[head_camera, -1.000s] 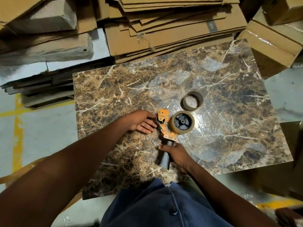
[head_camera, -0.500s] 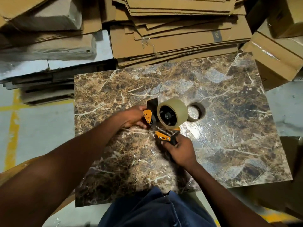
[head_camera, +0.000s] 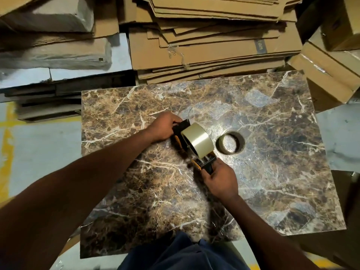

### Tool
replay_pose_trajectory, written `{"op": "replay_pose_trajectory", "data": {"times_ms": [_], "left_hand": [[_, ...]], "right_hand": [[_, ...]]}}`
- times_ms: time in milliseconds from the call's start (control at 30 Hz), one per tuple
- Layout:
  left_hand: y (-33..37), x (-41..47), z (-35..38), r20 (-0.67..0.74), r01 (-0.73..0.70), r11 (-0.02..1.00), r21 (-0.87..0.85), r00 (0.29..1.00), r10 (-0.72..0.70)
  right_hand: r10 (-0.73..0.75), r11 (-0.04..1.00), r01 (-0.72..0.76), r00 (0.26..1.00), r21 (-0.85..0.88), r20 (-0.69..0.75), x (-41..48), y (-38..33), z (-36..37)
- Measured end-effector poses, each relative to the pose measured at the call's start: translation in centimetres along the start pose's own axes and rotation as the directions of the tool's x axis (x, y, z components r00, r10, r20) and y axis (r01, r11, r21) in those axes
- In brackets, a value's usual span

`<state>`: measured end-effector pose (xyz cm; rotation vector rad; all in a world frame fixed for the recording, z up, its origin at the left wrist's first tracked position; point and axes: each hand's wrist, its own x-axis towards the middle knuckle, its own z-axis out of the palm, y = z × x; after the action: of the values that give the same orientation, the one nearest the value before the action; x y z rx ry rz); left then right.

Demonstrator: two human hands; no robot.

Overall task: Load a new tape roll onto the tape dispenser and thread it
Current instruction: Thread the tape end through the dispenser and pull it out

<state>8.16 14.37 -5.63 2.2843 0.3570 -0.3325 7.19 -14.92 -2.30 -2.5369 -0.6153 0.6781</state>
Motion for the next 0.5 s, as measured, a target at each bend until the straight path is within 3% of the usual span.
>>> {"op": "replay_pose_trajectory", "data": {"times_ms": [167,300,500], "left_hand": [[-1.4,-0.4,1.3,0.014,-0.248,0.931,0.266,0.967,0.254],[-2.5,-1.2,0.7,-0.002,-0.175,0.875,0.450,0.980,0.197],[-3.2,-2.3,-1.0,0.137,-0.256,0.726,0.638,0.966,0.220]], "right_hand": [[-0.008,0.994,0.011,1.000,-0.106,0.024,0.2,0.5,1.3],[-0.040,0.980,0.046,0.999,-0.194,0.033,0.1,0.1,1.7],[-0.009,0.950,0.032,0.997,-0.312,0.074,0.2,-0.9,1.6]]}}
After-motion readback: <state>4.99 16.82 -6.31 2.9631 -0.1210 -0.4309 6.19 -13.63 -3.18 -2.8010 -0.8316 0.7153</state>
